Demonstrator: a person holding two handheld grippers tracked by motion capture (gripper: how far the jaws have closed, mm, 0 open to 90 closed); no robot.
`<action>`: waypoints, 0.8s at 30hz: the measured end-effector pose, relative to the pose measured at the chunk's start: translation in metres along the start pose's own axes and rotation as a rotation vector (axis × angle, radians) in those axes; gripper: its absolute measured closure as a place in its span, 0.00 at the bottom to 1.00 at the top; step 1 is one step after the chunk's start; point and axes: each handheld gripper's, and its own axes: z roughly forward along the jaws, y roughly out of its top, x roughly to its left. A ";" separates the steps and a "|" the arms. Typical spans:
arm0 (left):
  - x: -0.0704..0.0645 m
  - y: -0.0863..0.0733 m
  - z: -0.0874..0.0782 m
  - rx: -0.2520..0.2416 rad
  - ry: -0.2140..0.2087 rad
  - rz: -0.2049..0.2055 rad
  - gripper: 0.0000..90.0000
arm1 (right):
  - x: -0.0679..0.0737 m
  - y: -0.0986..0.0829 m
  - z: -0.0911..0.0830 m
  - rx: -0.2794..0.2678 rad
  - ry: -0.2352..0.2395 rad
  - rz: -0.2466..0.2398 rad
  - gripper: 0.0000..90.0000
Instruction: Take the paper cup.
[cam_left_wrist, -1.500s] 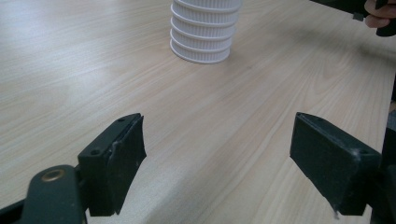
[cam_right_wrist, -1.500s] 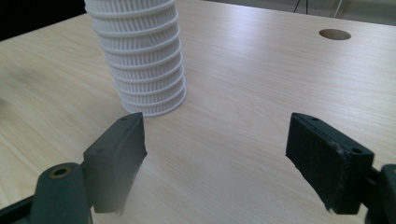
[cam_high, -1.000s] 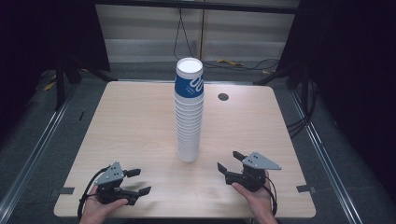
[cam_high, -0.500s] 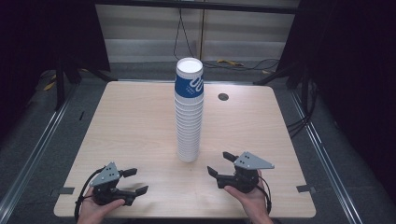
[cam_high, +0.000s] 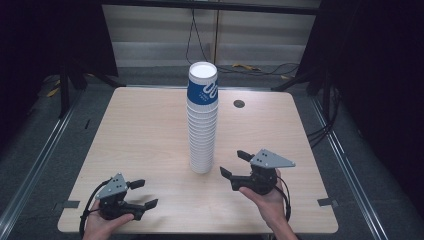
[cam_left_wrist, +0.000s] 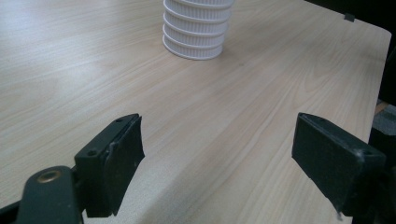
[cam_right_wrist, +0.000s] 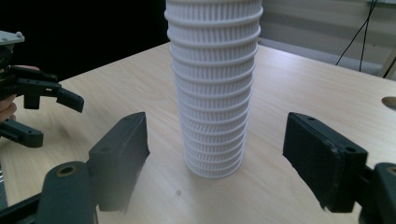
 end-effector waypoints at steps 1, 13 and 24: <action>0.000 0.000 0.000 0.000 0.000 0.000 0.18 | 0.000 0.000 0.000 0.000 0.000 0.000 0.25; 0.000 0.000 -0.001 -0.005 -0.006 0.002 0.20 | 0.002 0.028 0.006 -0.014 0.043 -0.011 0.22; -0.005 -0.001 0.005 0.003 -0.074 0.005 0.20 | -0.004 0.067 0.001 -0.057 0.050 -0.039 0.19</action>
